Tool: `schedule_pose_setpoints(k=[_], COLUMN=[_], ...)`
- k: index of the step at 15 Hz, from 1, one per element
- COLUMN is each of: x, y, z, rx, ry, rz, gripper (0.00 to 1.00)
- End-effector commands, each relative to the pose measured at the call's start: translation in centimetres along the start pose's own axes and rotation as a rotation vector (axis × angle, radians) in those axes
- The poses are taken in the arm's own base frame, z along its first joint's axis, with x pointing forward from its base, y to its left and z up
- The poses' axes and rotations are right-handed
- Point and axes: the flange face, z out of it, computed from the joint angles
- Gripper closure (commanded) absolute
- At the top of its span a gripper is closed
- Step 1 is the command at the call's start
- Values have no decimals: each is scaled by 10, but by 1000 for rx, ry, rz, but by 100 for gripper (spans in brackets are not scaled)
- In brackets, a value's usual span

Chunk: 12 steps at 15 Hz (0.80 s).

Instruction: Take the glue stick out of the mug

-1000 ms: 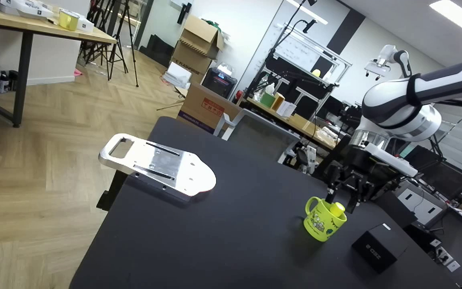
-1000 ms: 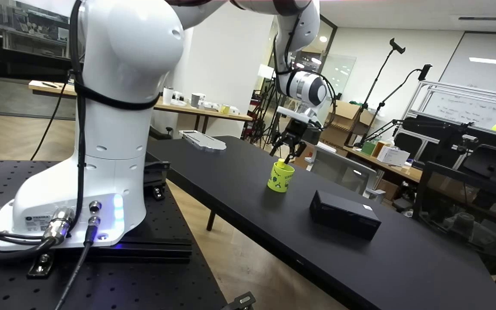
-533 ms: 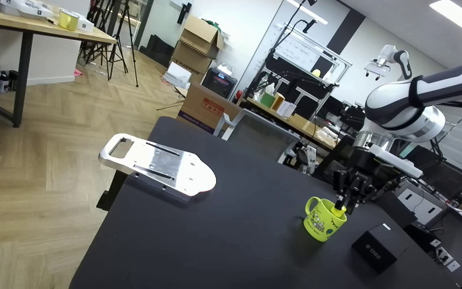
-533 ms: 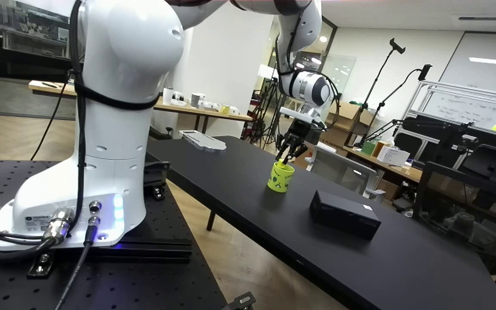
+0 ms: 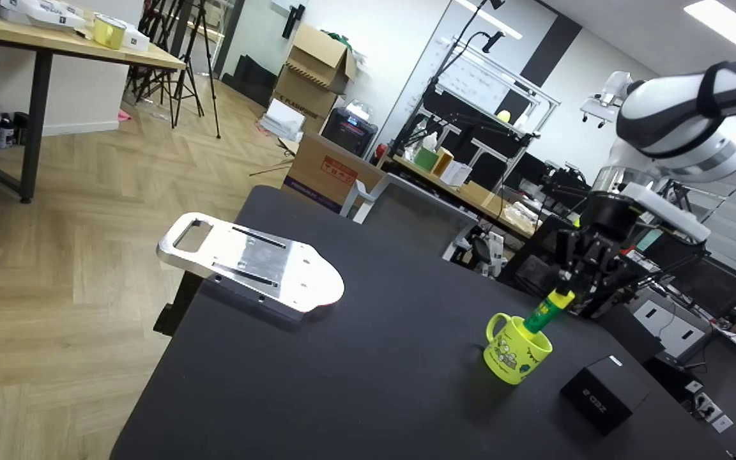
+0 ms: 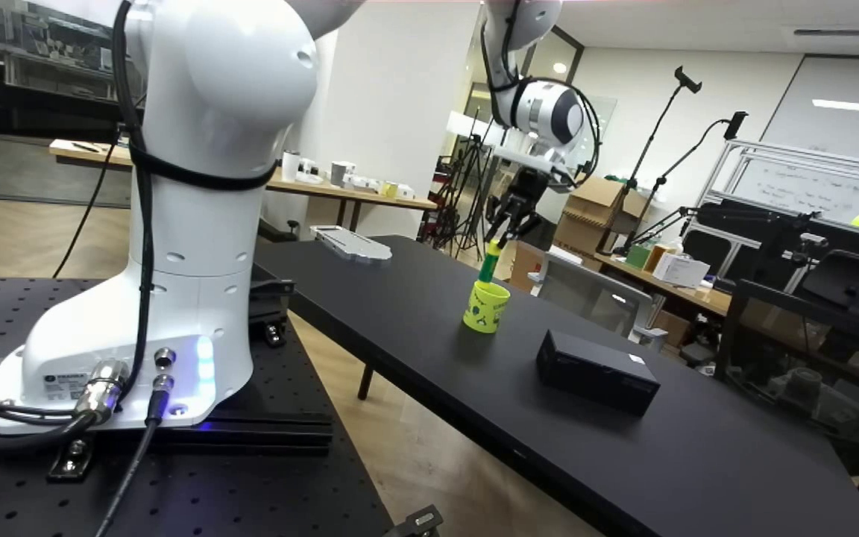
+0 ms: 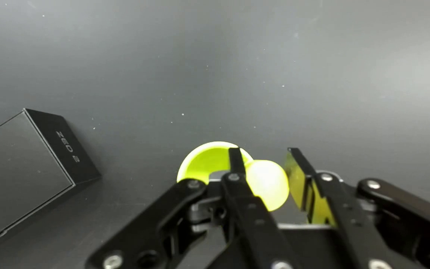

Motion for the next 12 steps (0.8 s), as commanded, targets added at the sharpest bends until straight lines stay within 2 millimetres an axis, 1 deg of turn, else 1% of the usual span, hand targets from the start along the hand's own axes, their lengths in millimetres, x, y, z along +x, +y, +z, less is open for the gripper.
schedule_pose_setpoints(k=[1,2,3,5,6,8,9,10,11,12], x=[-40,-50,-59,-72,-78,-88,-91,-92,-91,-103], y=[-49,-68,-95,-153,-189,-254,-286,-313,-335,-309], z=[-70,-85,-95,-105,-104,-96,-86,-73,-60,-72], rx=[-31,-46,-65,-81,-84,-101,-113,-140,-155,-132], ry=[42,59,78,109,114,116,110,91,79,100], rz=[-73,-103,-148,-257,-320,-430,-485,-528,-548,-513], gripper=[92,92,92,92,92,92,92,92,92,67])
